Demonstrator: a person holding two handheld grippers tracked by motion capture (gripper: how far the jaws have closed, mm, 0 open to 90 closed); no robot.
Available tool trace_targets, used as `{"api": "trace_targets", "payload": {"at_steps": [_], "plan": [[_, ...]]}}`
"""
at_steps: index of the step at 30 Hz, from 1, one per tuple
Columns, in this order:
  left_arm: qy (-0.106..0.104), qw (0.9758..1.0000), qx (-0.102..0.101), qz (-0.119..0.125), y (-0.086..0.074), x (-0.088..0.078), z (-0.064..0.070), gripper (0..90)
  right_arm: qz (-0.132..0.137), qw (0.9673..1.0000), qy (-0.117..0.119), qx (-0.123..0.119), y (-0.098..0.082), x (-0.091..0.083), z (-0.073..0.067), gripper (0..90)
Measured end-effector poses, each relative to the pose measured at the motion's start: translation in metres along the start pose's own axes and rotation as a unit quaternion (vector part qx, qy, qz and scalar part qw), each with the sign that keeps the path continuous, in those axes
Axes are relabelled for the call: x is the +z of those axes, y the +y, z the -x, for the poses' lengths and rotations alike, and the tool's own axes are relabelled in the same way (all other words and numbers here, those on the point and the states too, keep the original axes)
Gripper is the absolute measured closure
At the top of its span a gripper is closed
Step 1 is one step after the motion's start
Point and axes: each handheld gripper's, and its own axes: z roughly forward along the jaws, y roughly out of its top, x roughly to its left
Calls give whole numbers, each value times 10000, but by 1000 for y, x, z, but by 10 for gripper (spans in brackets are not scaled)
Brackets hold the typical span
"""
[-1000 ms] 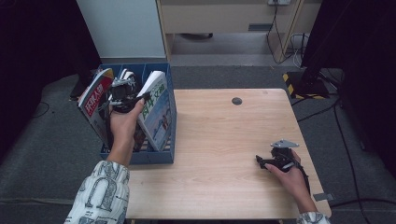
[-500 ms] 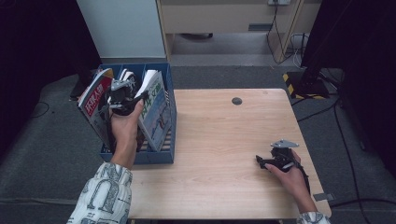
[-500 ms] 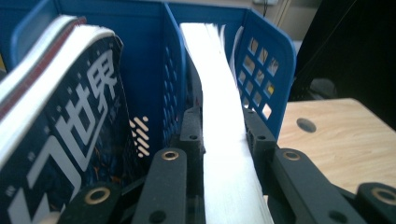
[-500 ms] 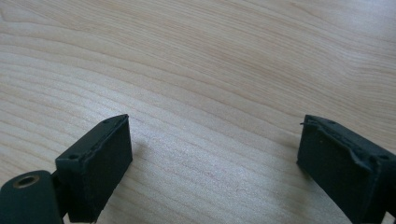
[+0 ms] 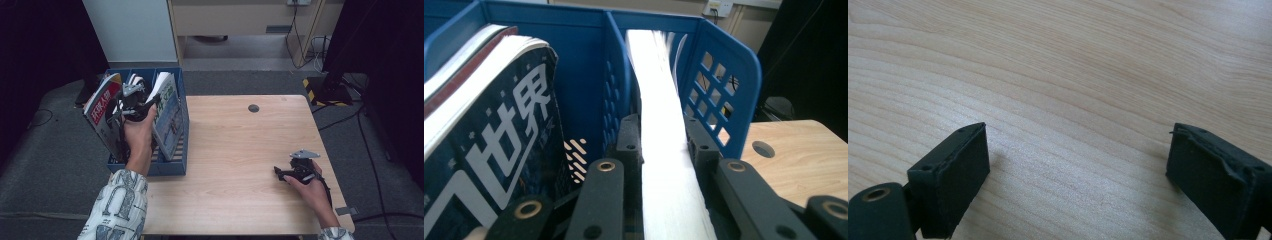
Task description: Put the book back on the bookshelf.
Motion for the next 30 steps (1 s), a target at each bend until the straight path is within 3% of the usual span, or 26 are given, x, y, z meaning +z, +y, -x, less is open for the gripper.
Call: {"api": "trace_targets", "payload": {"at_steps": [4, 14, 20, 30], "plan": [[-36, 9999, -112, -29, 1, 0, -4, 730, 4, 10000, -9, 11, 0, 0, 0, 103], [-92, 9991, 45, -421, 11, -3, -3, 674, 11, 10000, -14, 33, 0, 0, -1, 103], [-207, 9988, -25, -436, 12, -5, -7, 599, 12, 10000, -14, 31, 0, 0, -1, 103], [-447, 9984, -35, -351, 12, -11, -15, 388, -2, 10000, -17, 46, 0, 0, -1, 103]]}}
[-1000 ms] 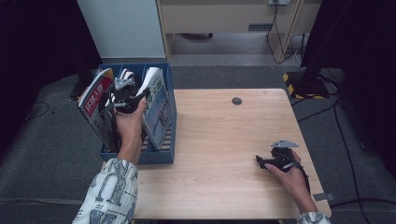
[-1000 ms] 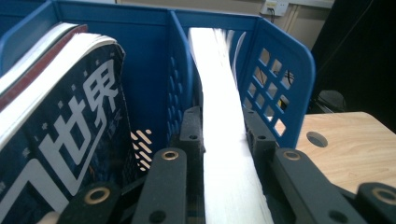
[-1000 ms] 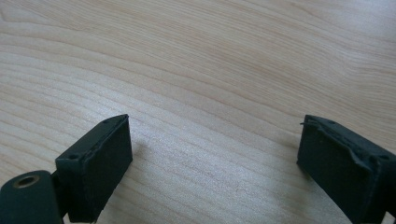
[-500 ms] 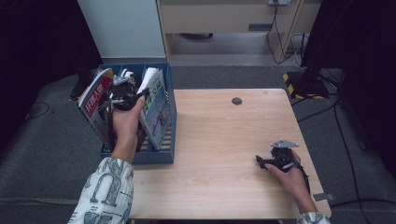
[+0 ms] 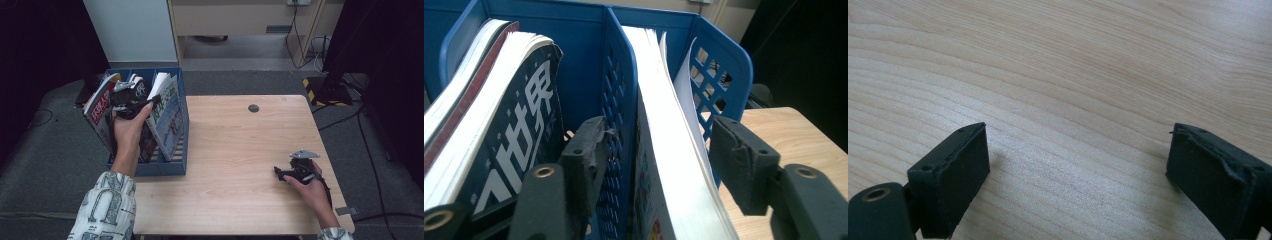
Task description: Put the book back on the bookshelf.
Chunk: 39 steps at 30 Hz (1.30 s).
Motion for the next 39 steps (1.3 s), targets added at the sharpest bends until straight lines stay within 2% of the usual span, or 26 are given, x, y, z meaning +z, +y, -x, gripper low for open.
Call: {"api": "trace_targets", "payload": {"at_steps": [6, 19, 22, 29, 31, 35, 39], "plan": [[-253, 9995, 204, -13, -1, -4, -1, 340, -8, 10000, 0, -24, 0, 0, 0, 102], [-358, 9983, 464, 51, -5, -13, 6, 255, -10, 10000, -5, -11, 0, 0, 0, 102], [-284, 9972, 689, -14, -9, -13, 8, 237, -11, 10000, -1, -16, 0, 0, 0, 101], [-429, 9972, 610, -25, -18, -14, 5, 220, -12, 10000, -5, -15, 0, 0, 0, 100], [-443, 9970, 629, -31, -21, -15, 4, 216, -12, 10000, -5, -18, 0, 0, 0, 100], [-413, 9960, 792, -53, -26, -17, 6, 214, -14, 10000, -2, -19, 0, 0, 0, 98], [-431, 9958, 805, -53, -30, -18, 7, 190, -14, 10000, -4, -19, 0, 0, 0, 98]]}}
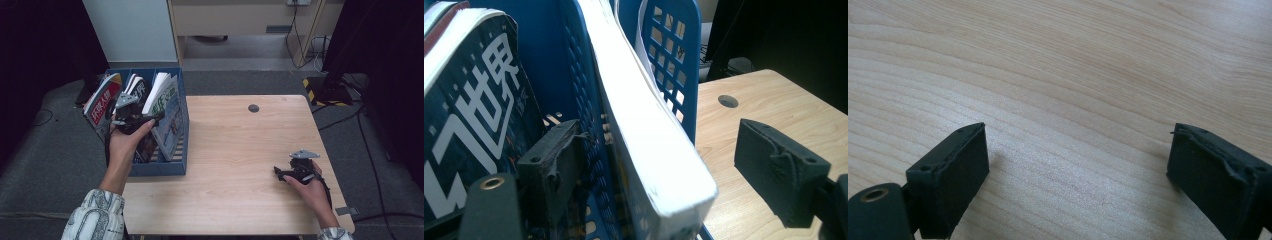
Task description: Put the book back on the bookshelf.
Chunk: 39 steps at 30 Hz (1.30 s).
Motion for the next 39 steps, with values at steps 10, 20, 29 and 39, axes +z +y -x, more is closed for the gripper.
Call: {"api": "trace_targets", "payload": {"at_steps": [10, 20, 29, 39], "plan": [[-94, 9999, -7, 89, -7, -4, 7, 191, 0, 10000, -1, 2, 0, 0, 0, 98], [-162, 9998, 25, 115, -20, -6, 10, 190, -3, 10000, -1, 4, 0, 0, 0, 95], [-188, 9998, -24, 48, -41, -5, 8, 190, -2, 10000, -1, 4, 0, 0, 0, 95], [-195, 9998, 57, -53, -62, -8, 12, 190, 0, 10000, -5, -1, 0, 0, 0, 94]]}}
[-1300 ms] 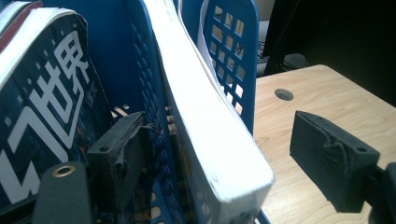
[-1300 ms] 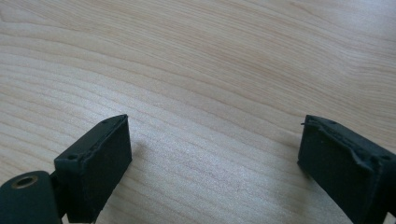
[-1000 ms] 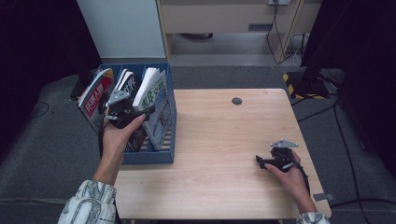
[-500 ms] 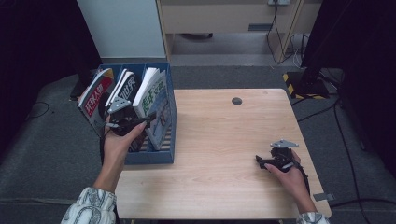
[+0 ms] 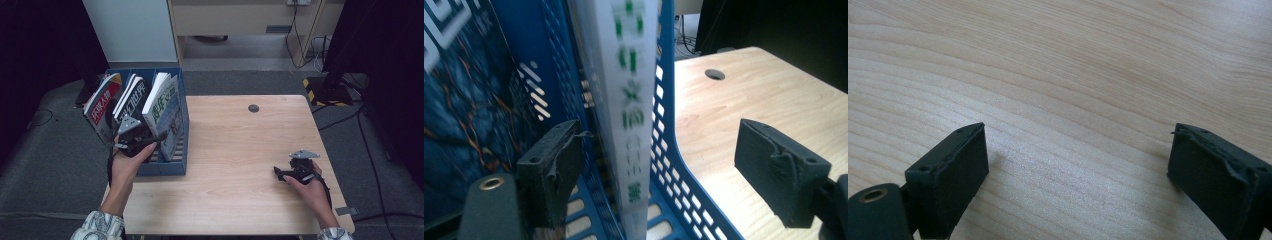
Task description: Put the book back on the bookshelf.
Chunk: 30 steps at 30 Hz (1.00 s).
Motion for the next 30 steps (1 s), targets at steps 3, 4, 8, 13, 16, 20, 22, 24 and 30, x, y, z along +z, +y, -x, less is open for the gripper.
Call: {"api": "trace_targets", "payload": {"at_steps": [3, 4, 8, 13, 16, 20, 22, 24, 30], "plan": [[-23, 10000, 3, -16, -7, -2, 2, 190, 1, 10000, 0, -4, 0, 0, 0, 94], [-30, 10000, 10, -11, -9, -3, 3, 190, -1, 10000, -1, 0, 0, 0, 0, 94], [-66, 10000, 44, -9, -17, -8, 7, 192, 0, 10000, -2, -3, 0, 0, 0, 94], [-194, 9997, 113, -28, -26, -11, 15, 192, 0, 10000, -3, -3, 0, 0, 0, 93], [-305, 9994, 149, -51, -29, -9, 22, 188, -1, 10000, -8, 1, 0, 0, 0, 93], [-522, 9980, 314, -139, -29, -2, 33, 156, 0, 10000, -8, -2, 0, 0, 0, 92], [-627, 9973, 345, -175, -29, 3, 39, 151, -1, 10000, -8, 2, 0, 0, 0, 92], [-747, 9963, 362, -207, -30, 8, 44, 145, -1, 10000, -8, 0, 0, 0, 0, 92], [-951, 9939, 450, -321, -33, 26, 56, 134, -2, 10000, -5, 1, 0, 0, 0, 91]]}}
